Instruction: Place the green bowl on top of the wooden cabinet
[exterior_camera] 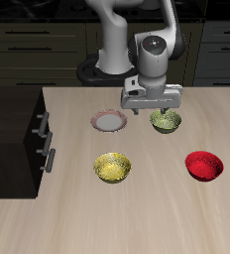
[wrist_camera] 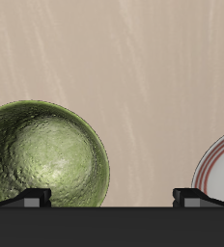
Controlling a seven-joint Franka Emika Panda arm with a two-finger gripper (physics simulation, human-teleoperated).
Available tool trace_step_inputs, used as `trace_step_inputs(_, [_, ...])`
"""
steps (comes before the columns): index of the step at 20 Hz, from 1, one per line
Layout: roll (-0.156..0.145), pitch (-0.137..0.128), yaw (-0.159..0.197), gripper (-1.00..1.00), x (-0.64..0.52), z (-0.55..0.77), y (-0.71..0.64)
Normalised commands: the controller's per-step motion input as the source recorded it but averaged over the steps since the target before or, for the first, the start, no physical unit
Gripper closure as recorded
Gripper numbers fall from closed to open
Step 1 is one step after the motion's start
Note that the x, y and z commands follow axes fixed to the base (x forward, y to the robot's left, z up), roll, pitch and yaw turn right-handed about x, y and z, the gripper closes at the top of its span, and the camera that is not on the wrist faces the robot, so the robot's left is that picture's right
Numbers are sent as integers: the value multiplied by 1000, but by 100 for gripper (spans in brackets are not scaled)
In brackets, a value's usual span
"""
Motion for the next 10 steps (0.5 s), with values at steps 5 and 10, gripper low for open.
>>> trace_step_inputs(5, [12, 38, -16, -100, -8, -222, 22])
trace_step_inputs(10, [9, 28, -8, -100, -9, -162, 19])
